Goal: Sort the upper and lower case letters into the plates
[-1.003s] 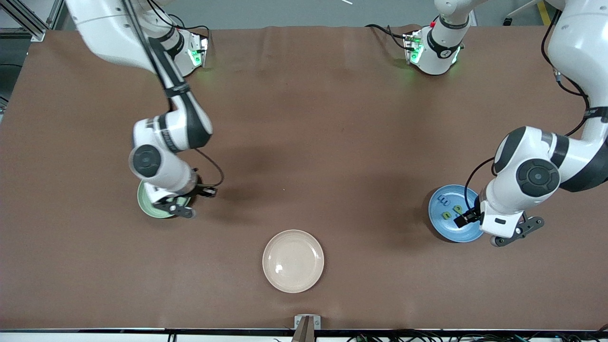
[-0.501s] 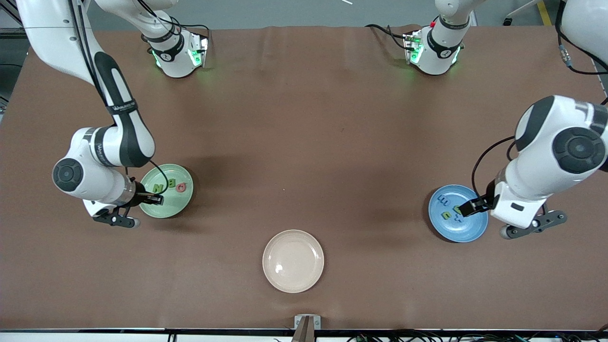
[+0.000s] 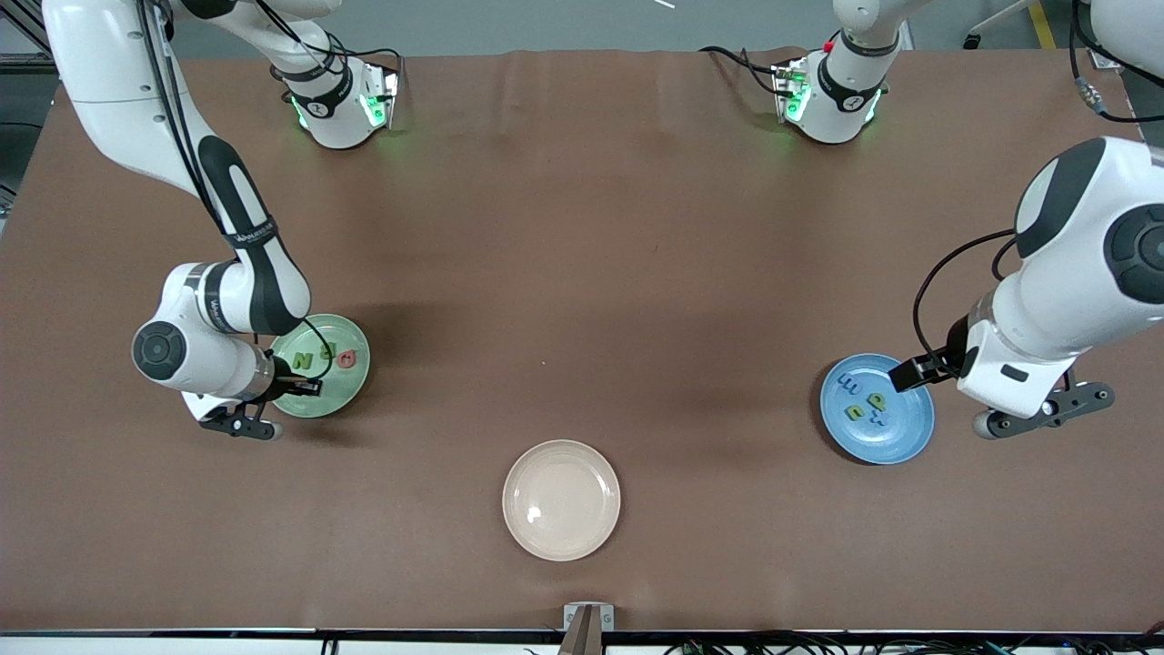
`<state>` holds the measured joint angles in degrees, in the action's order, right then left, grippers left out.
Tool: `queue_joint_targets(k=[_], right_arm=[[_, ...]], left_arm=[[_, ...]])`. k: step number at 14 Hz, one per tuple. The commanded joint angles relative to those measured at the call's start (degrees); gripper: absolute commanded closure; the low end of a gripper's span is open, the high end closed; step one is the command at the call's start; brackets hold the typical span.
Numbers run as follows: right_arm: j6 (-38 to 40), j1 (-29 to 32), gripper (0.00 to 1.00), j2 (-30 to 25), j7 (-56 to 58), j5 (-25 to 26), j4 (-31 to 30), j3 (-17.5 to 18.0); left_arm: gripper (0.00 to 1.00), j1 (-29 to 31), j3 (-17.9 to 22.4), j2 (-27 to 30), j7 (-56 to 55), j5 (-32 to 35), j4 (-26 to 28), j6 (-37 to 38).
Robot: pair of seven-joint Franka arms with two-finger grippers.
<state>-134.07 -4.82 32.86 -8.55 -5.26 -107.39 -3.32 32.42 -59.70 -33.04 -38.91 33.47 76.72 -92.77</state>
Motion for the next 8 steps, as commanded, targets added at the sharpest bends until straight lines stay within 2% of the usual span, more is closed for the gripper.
queue_joint_targets(k=[1,5,6,7,8], right_arm=[[-0.41,0.60,0.95,-0.51,0.12,0.52,-1.24,0.77],[-0.32,0.42,0.86,-0.34,0.12,0.52,-1.42,0.77],[-0.06,0.42,0.74,-0.43,0.12,0.52,-1.34,0.77],[-0.06,0.42,0.31,-0.43,0.12,0.52,-1.25,0.77],[-0.06,0.42,0.01,-0.51,0.12,0.52,-1.07,0.77]], left_arm=[[0.00,1.76,-1.12,3.25,4.28,-1.83,0.01,1.46],[0.00,2.03,-1.65,6.14,5.33,-5.34,-0.08,2.95],[0.00,1.68,-0.95,8.15,6.82,-6.91,0.01,3.04],[0.00,0.90,1.49,10.61,9.18,-9.28,0.01,3.04],[0.00,-1.72,5.87,13.16,11.03,-12.61,0.01,3.04]])
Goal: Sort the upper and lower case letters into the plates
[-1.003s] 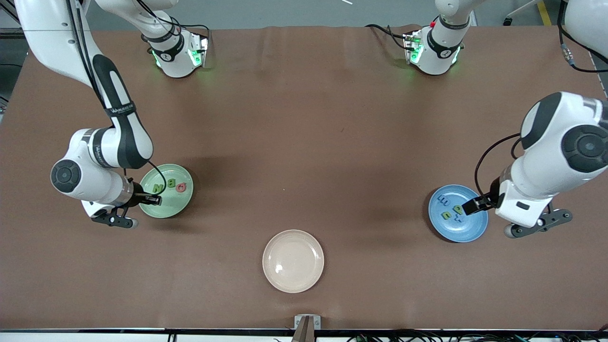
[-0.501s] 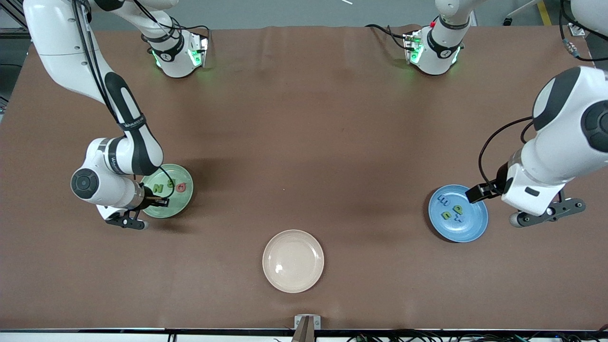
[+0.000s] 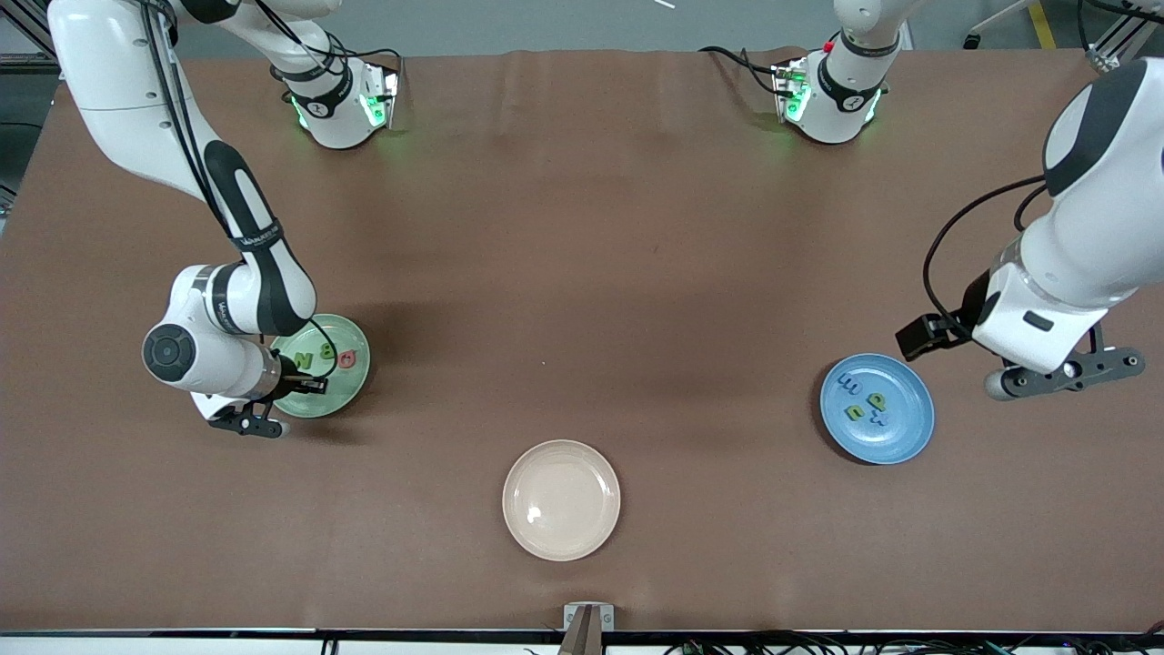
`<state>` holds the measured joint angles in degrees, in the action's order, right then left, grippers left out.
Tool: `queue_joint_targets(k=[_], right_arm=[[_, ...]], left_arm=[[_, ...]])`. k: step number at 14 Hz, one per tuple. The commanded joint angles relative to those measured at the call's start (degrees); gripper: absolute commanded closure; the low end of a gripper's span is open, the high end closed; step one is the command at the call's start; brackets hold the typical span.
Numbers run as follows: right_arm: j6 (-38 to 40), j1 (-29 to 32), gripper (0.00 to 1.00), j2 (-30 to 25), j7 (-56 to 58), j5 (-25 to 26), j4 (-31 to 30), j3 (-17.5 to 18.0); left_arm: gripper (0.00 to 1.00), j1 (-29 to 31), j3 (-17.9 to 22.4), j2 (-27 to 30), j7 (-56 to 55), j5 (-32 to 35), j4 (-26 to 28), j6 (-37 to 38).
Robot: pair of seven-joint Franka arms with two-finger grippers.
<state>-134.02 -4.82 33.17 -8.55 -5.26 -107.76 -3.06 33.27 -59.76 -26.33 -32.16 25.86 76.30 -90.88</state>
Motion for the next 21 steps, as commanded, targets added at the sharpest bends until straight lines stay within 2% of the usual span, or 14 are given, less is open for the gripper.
queue_joint_targets(k=[1,3,4,8,11,13,16,19,21], right_arm=[[0.25,0.43,0.00,-1.09,0.20,0.52,-0.43,0.51],[0.69,0.69,0.00,-2.32,2.30,0.69,0.96,0.43],[3.22,0.95,0.00,-3.02,4.58,0.78,2.19,0.34],[17.01,3.50,0.00,-3.38,7.76,0.96,11.50,0.25],[26.76,3.77,0.00,-4.17,7.76,5.86,19.93,0.34],[32.65,3.94,0.00,-4.17,7.76,6.93,25.47,0.34],[39.96,4.21,0.00,-4.08,7.59,6.93,32.24,0.34],[41.90,4.38,0.00,-4.34,7.67,7.02,35.77,0.16],[44.71,6.22,0.00,-5.13,7.67,7.02,38.05,0.16]], left_arm=[[0.00,-5.99,11.98,9.52,5.96,-9.30,0.60,1.23],[0.00,-14.60,24.64,14.80,9.12,-16.69,1.22,3.15],[0.00,-16.73,27.83,16.04,10.70,-17.68,1.13,4.38],[0.00,-20.08,34.60,20.00,19.31,-19.79,1.57,8.69],[0.00,-25.43,43.47,22.45,27.13,-22.17,3.58,9.14],[0.00,-29.39,49.37,25.00,28.74,-24.53,6.65,9.14],[0.00,-30.29,50.45,28.96,28.65,-24.72,11.75,7.83],[0.00,-30.63,50.36,35.63,28.47,-24.63,20.53,2.74],[0.00,-31.69,50.36,36.00,27.68,-24.72,20.55,2.99]])
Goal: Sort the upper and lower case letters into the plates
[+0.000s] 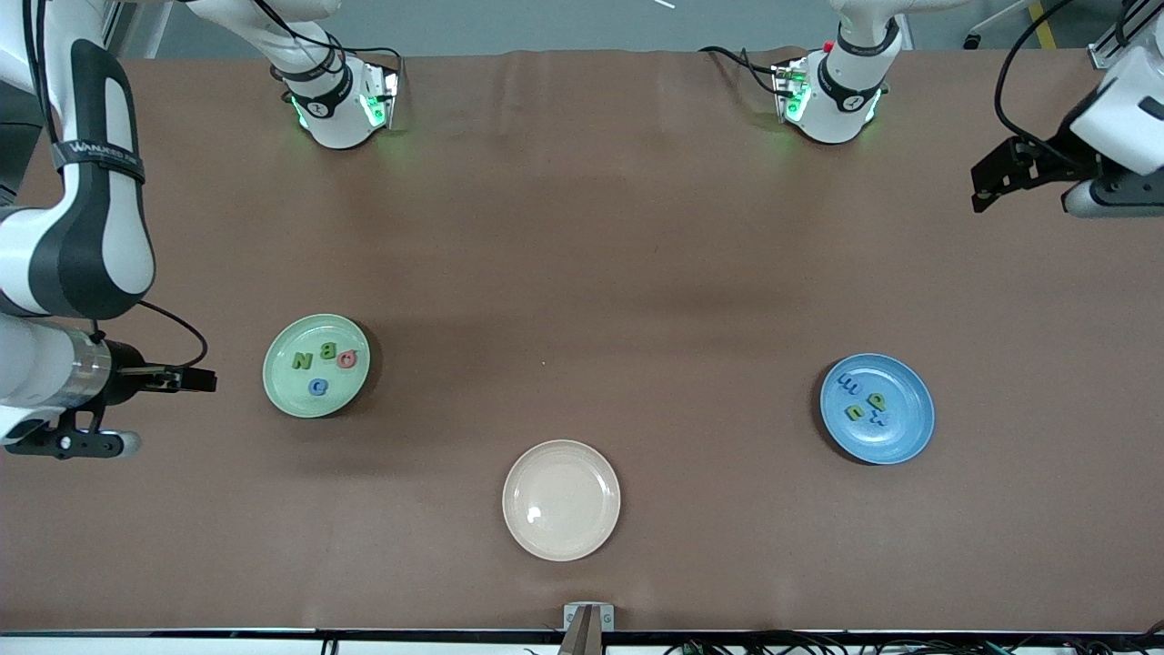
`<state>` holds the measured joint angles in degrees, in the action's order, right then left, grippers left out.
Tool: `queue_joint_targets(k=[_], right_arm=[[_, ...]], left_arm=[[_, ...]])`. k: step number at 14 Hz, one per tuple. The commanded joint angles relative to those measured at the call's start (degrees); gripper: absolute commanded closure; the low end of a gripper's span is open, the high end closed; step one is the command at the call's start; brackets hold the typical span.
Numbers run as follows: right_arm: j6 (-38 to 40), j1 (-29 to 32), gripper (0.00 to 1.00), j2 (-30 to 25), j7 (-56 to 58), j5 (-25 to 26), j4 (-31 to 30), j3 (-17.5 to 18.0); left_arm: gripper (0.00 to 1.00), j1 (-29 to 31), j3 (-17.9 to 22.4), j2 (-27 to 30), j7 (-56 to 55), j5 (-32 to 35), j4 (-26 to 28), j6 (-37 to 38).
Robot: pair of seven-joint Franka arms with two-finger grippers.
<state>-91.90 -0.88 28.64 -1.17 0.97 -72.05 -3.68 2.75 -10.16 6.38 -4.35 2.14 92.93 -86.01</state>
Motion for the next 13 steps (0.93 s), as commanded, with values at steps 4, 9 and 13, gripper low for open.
queue_joint_targets(k=[4,9,13], right_arm=[[5.86,4.13,0.00,-0.96,0.21,0.61,4.90,0.96],[6.91,2.64,0.00,-2.45,-0.06,-0.35,4.29,1.57],[9.82,2.11,0.00,-5.16,0.12,-0.79,1.49,1.57]], left_arm=[[0.00,-2.31,0.85,3.55,-0.83,-3.19,4.02,-1.79],[0.00,-1.87,0.76,4.08,-1.10,-3.72,3.84,-0.56],[0.00,-1.70,0.85,4.16,-1.10,-3.81,3.84,-0.47]])
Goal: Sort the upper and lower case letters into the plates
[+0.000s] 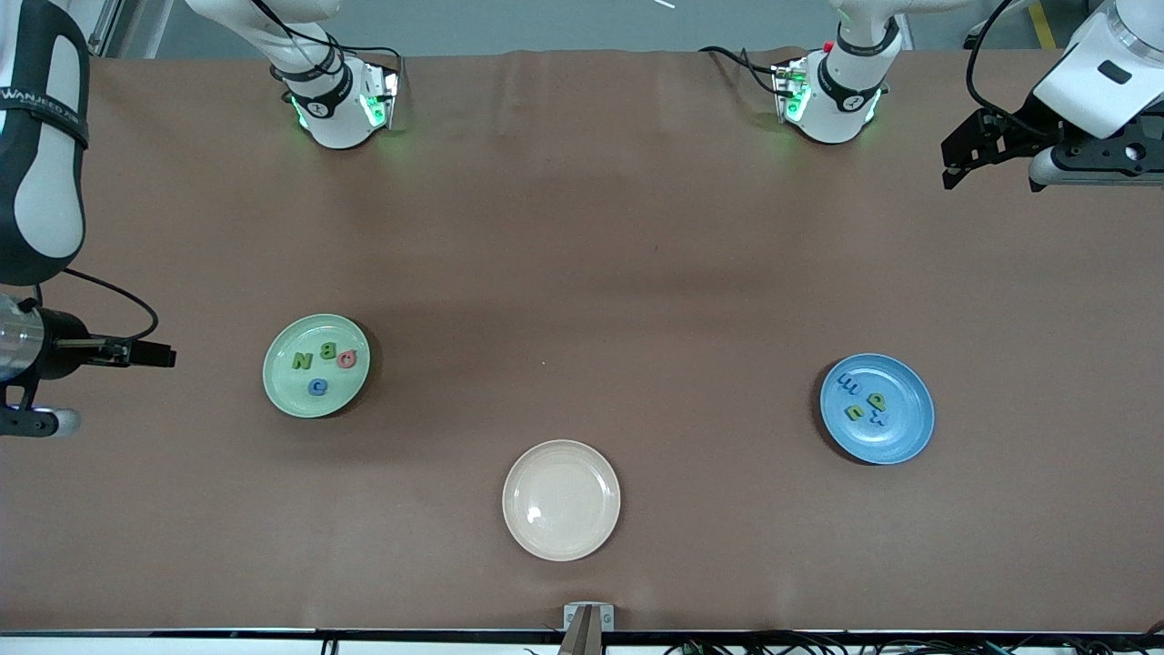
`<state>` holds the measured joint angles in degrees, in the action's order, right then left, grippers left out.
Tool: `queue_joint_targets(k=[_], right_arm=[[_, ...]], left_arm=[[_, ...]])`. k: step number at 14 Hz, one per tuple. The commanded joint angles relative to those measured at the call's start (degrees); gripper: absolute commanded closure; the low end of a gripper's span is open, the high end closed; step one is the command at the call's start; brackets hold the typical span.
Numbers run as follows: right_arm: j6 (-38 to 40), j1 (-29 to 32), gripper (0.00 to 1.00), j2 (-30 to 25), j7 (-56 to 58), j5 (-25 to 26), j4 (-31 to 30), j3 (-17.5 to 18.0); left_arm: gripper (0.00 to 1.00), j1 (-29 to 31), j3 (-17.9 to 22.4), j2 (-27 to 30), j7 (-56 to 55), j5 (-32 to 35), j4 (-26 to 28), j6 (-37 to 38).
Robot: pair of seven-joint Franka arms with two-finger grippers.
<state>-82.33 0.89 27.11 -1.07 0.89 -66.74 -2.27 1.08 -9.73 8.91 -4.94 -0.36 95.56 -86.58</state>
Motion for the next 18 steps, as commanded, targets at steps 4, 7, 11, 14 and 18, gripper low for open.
queue_joint_targets(k=[4,7,11,14,18], right_arm=[[0.07,0.16,0.00,-8.90,0.28,-1.68,-7.69,-0.10],[-3.61,0.07,0.00,-12.16,0.37,-1.68,-11.48,-0.10],[-4.94,-0.01,0.00,-13.39,0.98,-1.16,-12.01,-0.02],[-7.30,-0.10,0.00,-15.84,1.07,-0.98,-15.42,-0.02],[-13.56,0.16,0.00,-20.95,0.98,-1.15,-24.23,0.07]], left_arm=[[0.00,0.06,0.59,1.64,-0.42,-1.48,1.30,-0.08],[0.00,0.06,0.86,1.55,-0.42,-1.48,1.21,-0.26],[0.00,0.85,1.30,1.20,-0.42,-1.48,1.12,-0.35],[0.00,0.85,1.30,1.20,-0.68,-1.48,1.12,-0.35],[0.00,0.85,1.30,1.20,-0.86,-1.48,1.12,-0.26]])
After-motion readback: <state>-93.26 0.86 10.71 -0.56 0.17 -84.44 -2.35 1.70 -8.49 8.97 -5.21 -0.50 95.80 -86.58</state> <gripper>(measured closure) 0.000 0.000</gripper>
